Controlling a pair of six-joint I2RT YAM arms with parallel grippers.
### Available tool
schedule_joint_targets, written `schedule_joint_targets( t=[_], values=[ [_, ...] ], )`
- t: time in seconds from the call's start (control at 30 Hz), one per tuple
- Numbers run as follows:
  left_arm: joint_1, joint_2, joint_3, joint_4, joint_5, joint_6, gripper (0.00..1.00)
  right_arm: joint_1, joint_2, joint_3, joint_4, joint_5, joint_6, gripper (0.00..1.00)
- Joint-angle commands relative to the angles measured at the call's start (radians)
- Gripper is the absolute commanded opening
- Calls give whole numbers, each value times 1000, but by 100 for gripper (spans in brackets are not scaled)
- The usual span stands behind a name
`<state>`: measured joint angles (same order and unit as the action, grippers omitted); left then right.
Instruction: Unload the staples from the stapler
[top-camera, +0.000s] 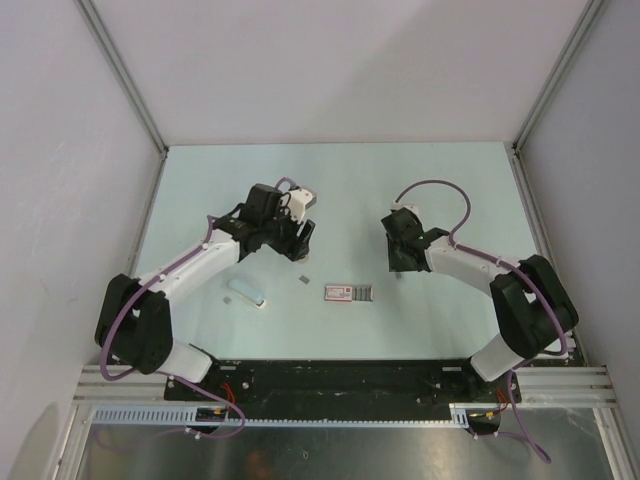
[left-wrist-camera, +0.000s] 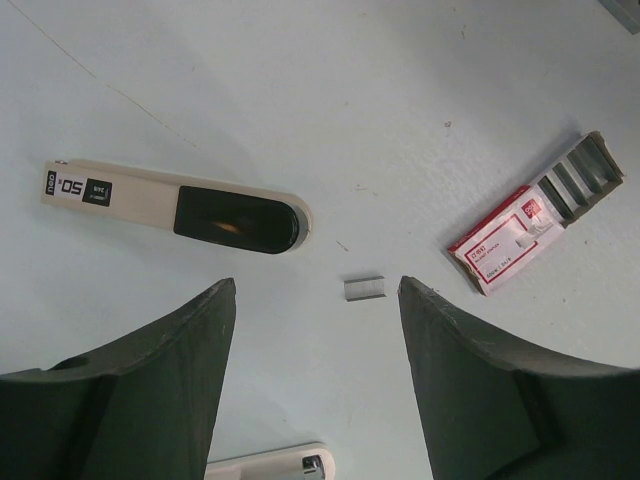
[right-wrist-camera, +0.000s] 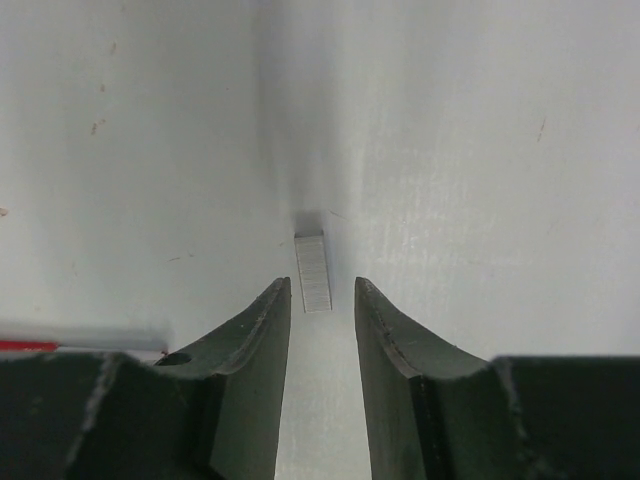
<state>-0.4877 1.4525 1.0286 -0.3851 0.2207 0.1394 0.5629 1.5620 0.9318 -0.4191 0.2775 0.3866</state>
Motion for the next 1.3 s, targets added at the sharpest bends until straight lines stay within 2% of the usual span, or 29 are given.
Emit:
schedule_joint_targets(
  t=[0.0,0.73,0.87,1.03,1.27],
  values=[
    [-2,-38,-4,5,12,34,71,-3,28,27,5,11,-17,37],
    [0,-30,-5,5,3,49,71,-22,110,25,37,-25,-18,38],
    [0,-29,-5,5,1,51,71,-21,117,24,42,-28,-10,34],
    [-1,-25,-5,5,-8,59,71,-17,120,21,40,-31,3,24],
    [-5,42,4,34,13,69,71,28,95,22,6,6,46,14]
  ],
)
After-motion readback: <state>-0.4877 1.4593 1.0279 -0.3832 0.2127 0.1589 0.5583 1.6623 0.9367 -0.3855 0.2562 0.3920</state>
